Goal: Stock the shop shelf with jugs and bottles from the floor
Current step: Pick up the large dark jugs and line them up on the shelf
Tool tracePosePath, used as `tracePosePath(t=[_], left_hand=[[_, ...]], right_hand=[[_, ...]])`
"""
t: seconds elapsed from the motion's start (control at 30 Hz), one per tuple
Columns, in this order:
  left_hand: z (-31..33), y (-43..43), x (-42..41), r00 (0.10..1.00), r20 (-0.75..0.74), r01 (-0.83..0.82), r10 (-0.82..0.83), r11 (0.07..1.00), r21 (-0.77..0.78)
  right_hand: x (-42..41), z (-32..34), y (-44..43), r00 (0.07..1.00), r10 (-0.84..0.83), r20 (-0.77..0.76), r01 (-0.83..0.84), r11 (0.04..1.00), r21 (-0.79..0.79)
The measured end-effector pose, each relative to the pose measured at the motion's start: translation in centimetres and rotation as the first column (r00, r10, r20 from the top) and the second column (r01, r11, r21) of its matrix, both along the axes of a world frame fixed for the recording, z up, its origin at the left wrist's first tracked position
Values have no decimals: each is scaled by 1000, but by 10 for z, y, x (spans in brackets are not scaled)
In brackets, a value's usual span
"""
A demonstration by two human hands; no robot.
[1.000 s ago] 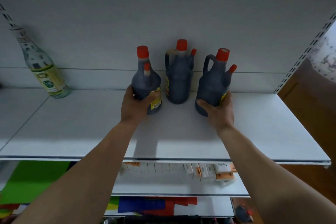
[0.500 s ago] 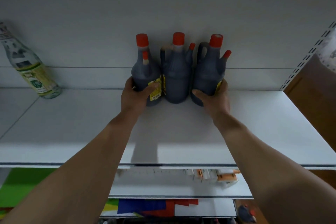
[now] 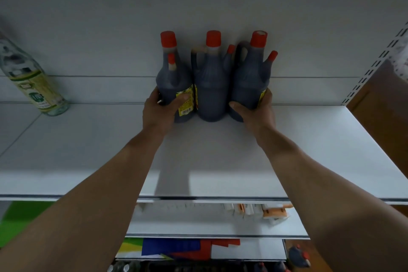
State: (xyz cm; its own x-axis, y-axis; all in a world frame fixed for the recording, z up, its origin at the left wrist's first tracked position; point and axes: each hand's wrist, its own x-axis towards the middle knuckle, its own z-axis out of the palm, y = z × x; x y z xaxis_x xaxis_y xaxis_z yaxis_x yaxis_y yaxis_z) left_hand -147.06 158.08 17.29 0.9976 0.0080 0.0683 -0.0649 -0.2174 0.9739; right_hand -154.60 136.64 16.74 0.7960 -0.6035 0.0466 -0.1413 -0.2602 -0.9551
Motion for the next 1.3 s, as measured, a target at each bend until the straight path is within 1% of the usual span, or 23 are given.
tracePosePath(t=[0.1, 0.23, 0.27, 0.4, 0.53, 0.63, 0.7, 0.77, 0.87, 0.93, 1.03, 1.17, 1.3], left_hand=[[6, 2, -2, 1000, -11, 17, -16, 998, 62], [7, 7, -11, 995, -100, 51, -28, 969, 241], [4, 9, -19, 993, -121, 41, -10, 965, 257], [-5, 18, -61, 991, -132, -11, 38, 979, 203], [-6, 21, -111, 996, -88, 47, -25, 968, 247], [-2, 21, -156, 996, -15, 87, -86, 959, 269], [0, 21, -187, 988, 18, 138, -150, 941, 308], [-3, 22, -215, 972, 23, 207, -233, 902, 378], [-21, 22, -250, 929, 7, 306, -369, 781, 544], [-39, 26, -272, 909, -42, 351, -414, 709, 612], [-69, 30, -308, 885, -122, 415, -449, 642, 645], [-95, 25, -348, 856, -188, 470, -481, 574, 670], [-120, 10, -380, 837, -244, 500, -489, 505, 703]], right_hand=[[-2, 5, 0, 999, 29, -26, -29, 1000, 3], [-17, 9, 1, 997, 66, -45, -66, 998, 5], [-25, 9, 2, 997, 64, -50, -64, 998, 2], [-53, 6, 2, 992, 21, -126, -31, 997, -76], [-76, 11, 11, 984, 39, -173, -65, 987, -149], [-100, 16, 23, 983, 75, -165, -107, 975, -194], [-120, 17, 29, 982, 91, -166, -131, 959, -250], [-141, 17, 35, 979, 107, -171, -157, 937, -312], [-176, 16, 44, 978, 116, -172, -171, 918, -357], [-202, 10, 50, 977, 99, -187, -167, 904, -393], [-242, -5, 58, 965, 61, -255, -170, 887, -429], [-287, -28, 59, 958, 47, -282, -167, 893, -419], [-313, -50, 42, 926, 70, -370, -228, 887, -403]])
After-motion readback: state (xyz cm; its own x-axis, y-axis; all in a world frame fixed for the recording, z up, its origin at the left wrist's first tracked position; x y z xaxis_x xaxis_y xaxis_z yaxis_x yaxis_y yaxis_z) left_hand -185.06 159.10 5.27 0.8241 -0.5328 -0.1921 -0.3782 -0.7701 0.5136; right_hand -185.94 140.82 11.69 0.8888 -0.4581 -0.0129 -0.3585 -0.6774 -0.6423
